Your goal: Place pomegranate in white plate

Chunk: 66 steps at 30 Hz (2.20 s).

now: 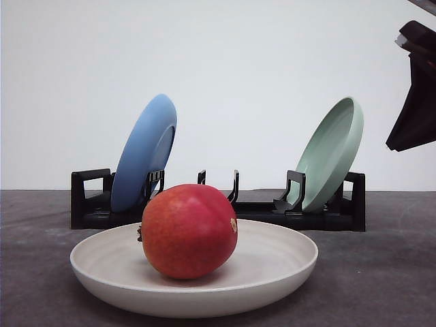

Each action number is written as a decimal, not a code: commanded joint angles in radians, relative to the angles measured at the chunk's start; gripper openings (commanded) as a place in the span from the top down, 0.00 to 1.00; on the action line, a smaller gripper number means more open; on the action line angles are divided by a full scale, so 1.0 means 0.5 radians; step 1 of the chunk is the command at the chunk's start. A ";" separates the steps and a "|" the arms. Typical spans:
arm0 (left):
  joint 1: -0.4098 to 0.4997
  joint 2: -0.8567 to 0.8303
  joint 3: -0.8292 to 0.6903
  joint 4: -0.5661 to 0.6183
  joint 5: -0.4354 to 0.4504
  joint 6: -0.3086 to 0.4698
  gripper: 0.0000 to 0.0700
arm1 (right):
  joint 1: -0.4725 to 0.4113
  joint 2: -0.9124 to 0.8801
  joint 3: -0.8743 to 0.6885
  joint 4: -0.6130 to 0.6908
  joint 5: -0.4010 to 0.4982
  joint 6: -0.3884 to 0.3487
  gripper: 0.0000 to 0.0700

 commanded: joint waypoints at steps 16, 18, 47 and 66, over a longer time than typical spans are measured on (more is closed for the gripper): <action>0.194 -0.665 -0.688 0.769 -0.147 -0.008 1.00 | 0.005 0.013 0.002 0.020 -0.001 0.001 0.95; 0.233 -0.823 -0.807 0.809 -0.261 -0.050 1.00 | 0.005 0.013 0.002 0.020 -0.001 0.001 0.95; 0.420 -1.669 -1.442 1.009 -0.387 0.201 1.00 | 0.005 0.013 0.002 0.023 -0.001 0.001 0.95; 0.420 -1.669 -1.442 1.011 -0.388 0.199 1.00 | 0.005 0.013 0.002 0.023 -0.001 0.001 0.95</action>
